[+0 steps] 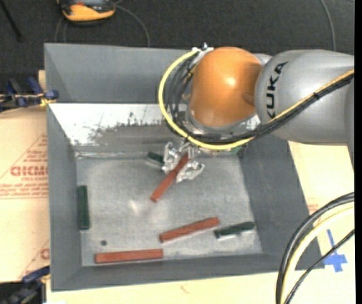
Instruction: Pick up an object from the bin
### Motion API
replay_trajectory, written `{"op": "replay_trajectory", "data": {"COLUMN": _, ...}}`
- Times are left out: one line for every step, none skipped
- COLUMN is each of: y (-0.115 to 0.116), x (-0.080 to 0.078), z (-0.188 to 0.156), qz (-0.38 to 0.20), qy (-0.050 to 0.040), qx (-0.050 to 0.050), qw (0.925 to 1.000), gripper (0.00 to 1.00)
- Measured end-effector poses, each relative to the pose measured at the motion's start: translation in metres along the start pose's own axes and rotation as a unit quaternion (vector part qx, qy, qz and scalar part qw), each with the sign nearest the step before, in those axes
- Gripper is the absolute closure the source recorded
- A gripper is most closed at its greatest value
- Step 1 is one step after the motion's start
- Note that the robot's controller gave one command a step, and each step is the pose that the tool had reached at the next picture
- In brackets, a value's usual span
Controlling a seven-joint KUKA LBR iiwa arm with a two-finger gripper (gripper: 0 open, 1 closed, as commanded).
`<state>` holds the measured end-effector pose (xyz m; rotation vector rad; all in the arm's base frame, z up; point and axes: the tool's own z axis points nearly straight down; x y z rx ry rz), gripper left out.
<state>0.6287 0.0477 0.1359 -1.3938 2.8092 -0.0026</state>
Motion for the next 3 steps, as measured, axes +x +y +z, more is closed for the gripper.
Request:
{"op": "replay_trajectory", "data": {"y": 0.018, "x": 0.021, "z": -0.002, "qz": -0.009, "qy": -0.0016, "qx": -0.002, "qw": 1.0000, "gripper": 1.00}}
{"op": "replay_trajectory", "data": {"y": 0.009, "x": 0.021, "z": -0.008, "qz": -0.016, "qy": 0.0023, "qx": -0.001, "qw": 0.9999, "gripper": 1.00}}
{"op": "replay_trajectory", "data": {"y": 0.019, "x": 0.040, "z": -0.096, "qz": -0.036, "qy": 0.0000, "qx": -0.002, "qw": 0.9994, "gripper": 1.00}}
